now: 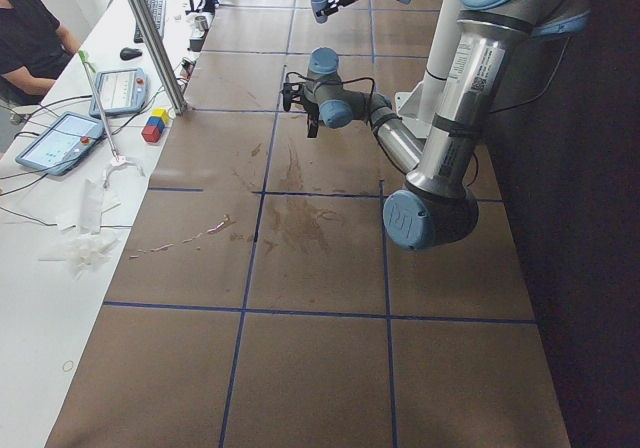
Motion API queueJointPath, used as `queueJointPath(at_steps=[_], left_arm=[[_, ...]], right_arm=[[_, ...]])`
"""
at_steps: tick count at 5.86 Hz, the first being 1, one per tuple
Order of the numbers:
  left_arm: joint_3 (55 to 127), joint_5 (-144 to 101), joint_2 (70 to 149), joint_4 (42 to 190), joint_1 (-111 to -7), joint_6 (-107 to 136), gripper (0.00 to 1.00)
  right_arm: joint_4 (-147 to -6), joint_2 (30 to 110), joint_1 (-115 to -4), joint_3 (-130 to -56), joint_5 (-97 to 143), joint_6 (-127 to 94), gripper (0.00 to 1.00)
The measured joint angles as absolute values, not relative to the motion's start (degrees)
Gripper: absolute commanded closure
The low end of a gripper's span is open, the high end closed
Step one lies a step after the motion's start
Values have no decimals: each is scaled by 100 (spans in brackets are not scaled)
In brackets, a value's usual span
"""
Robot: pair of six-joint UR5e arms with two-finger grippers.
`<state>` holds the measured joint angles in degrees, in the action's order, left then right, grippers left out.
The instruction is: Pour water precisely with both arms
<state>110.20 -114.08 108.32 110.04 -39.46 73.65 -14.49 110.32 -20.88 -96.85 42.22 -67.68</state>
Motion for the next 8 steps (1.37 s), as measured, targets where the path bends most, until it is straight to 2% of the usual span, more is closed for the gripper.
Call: queueJointPath(at_steps=[4,8], left_arm=[[11127,-11408,10787,11000,-3946,7365,0],[11153,-11408,10761,11003,-3946,7365,0]], right_arm=[[-1376,10613,-2097,-8862,4110,-6930,95],[-1391,10546,-2183,-8775,4118,-6939,93]])
